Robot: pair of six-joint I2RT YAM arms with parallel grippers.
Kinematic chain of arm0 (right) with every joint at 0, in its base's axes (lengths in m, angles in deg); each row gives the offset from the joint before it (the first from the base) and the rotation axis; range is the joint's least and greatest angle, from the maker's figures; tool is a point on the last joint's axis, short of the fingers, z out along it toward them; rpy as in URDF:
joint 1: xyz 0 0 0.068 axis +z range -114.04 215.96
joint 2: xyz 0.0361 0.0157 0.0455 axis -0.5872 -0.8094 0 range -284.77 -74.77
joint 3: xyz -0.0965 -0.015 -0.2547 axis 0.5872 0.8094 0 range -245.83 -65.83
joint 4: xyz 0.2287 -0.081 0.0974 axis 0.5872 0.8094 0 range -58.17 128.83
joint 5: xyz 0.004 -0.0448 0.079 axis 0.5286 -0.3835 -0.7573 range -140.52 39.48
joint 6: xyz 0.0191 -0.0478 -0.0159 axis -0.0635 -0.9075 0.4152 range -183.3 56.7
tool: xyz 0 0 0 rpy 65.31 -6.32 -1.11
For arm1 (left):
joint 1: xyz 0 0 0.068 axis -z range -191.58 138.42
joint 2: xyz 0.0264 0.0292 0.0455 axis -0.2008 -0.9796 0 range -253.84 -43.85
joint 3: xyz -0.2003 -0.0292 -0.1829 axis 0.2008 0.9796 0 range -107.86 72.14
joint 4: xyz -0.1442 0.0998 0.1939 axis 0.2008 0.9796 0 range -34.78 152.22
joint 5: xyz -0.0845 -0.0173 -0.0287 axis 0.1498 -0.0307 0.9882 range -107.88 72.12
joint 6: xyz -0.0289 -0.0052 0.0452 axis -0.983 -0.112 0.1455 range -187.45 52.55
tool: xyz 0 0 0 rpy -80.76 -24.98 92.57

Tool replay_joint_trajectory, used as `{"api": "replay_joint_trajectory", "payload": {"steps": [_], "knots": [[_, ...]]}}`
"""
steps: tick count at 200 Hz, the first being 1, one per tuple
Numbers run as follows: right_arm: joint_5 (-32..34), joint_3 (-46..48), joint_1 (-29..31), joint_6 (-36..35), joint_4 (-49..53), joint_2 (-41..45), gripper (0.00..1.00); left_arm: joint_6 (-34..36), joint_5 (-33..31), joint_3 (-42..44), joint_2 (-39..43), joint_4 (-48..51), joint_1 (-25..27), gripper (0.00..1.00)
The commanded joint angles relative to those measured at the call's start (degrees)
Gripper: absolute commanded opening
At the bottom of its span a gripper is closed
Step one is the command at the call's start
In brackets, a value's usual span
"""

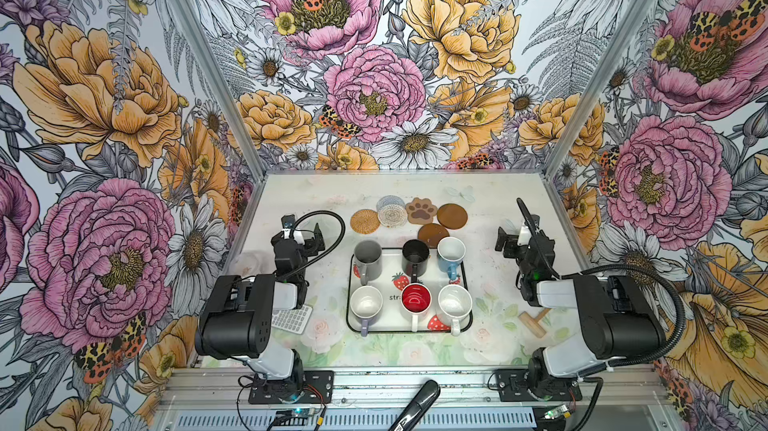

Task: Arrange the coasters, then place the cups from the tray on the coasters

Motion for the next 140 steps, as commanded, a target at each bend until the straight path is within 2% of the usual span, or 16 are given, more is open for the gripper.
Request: {"api": "replay_joint_trajectory", "payload": {"steps": [1,140], "knots": [[1.24,-0.85,0.4,-0.76,-0.88,-0.21,1.0,0.53,0.84,-0.5,0.16,-0.36,-0.04,0.99],[1.76,-1.11,0.75,-0.99,-0.53,-0.22,1.0,0.78,0.44,-0.63,0.17,-0.02,0.23,0.99]]}}
